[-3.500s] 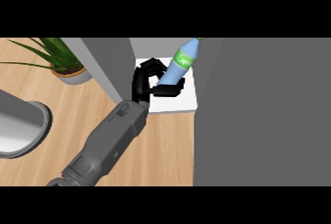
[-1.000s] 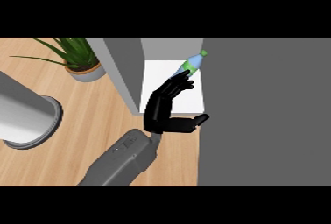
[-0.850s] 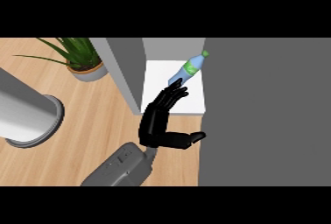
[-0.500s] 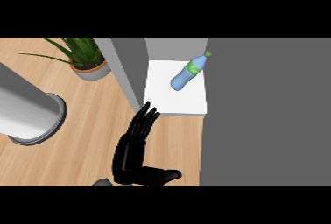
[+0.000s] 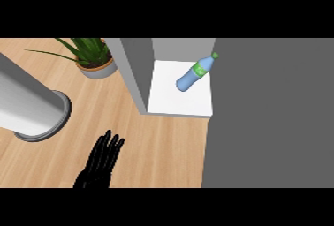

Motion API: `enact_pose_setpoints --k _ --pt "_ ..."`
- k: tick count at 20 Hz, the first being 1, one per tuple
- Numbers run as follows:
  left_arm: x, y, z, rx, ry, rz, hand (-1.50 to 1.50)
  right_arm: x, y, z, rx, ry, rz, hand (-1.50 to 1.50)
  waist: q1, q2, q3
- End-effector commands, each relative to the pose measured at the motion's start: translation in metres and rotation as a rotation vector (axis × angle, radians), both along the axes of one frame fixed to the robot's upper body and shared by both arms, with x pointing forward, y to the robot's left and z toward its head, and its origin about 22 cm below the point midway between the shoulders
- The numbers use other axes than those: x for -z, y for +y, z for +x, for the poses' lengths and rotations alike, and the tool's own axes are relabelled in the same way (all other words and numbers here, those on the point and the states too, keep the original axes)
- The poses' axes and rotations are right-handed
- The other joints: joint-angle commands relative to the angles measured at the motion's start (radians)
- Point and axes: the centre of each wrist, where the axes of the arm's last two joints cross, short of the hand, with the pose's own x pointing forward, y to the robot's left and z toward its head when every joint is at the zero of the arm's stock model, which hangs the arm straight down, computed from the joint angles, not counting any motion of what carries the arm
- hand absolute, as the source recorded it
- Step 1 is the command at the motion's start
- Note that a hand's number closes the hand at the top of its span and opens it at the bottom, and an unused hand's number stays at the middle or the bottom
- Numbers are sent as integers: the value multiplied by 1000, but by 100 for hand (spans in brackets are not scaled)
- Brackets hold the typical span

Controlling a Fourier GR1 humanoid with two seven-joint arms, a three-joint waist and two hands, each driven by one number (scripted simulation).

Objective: Pick up the bottled water, place it into the cabinet and close the cabinet

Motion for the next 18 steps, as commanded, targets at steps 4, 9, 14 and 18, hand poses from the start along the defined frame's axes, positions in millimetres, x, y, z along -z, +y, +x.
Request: enact_pose_setpoints --k 4,9,14,18 --pt "-9 53 -32 -19 -38 34 -150 -54 16 11 -152 -209 -172 150 6 4 -3" --pt "-12 90 -50 -40 -51 36 -150 -49 34 10 -145 -128 -96 150 1 12 -3" --pt "-22 119 -65 3 -57 29 -150 -44 44 16 -197 -54 -93 150 42 20 -5" --pt "-26 129 -58 17 -66 36 -150 -43 47 32 -290 -155 -170 150 65 30 -7"
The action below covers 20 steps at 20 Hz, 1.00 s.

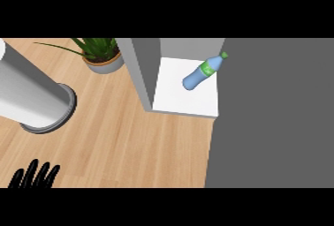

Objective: Pick up the bottled water, place it into the cabinet and close the cabinet

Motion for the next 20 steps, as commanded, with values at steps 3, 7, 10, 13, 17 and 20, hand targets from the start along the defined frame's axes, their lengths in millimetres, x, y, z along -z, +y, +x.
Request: enact_pose_setpoints --k 3,7,10,13,17,20 --pt "-7 14 -2 47 -13 -7 -150 -26 14 12 -174 -139 -162 150 44 12 -4" --pt "-10 27 -1 44 -8 11 -150 -19 21 21 -219 -122 -228 150 47 10 -7" --pt "-12 31 7 29 -39 19 -150 -17 23 30 -210 -121 -227 150 62 21 -10" --pt "-17 36 5 49 -27 21 -150 -11 28 35 -175 -85 -186 150 71 23 -9" --pt "-18 37 4 68 -29 23 -150 -7 33 45 -142 -76 -157 150 82 28 -7" --pt "-24 43 8 67 -44 19 -150 -7 34 47 -112 -37 -134 150 82 31 -7"
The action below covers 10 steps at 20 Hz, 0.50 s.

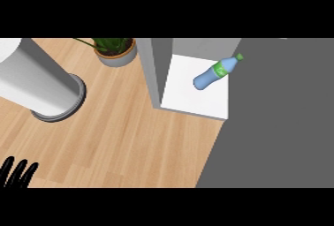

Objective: Pick up the bottled water, place it into the cabinet and close the cabinet

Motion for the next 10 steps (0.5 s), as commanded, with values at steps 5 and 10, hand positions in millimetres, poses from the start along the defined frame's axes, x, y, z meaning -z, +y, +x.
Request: enact_pose_setpoints --k 5,10 --pt "-5 12 3 10 -24 -5 -150 21 23 13 59 193 51 150 28 21 3" --pt "-12 12 10 28 -53 -4 -150 29 31 32 71 278 108 150 30 25 8"
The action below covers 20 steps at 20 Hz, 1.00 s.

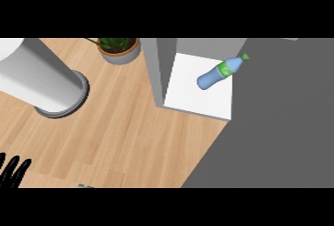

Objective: Pick up the bottled water, place it into the cabinet and close the cabinet

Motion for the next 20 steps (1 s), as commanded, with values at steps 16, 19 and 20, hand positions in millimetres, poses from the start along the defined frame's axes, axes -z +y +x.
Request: enact_pose_setpoints --k 16,19,20 --pt "-3 20 -6 -24 27 -36 -150 9 54 171 396 259 20 150 -58 -21 16" --pt "3 20 -15 -46 40 -58 -150 -8 60 206 459 262 2 150 -68 -27 17" --pt "2 20 -13 -35 32 -42 -150 -13 63 218 465 252 10 150 -76 -26 18"
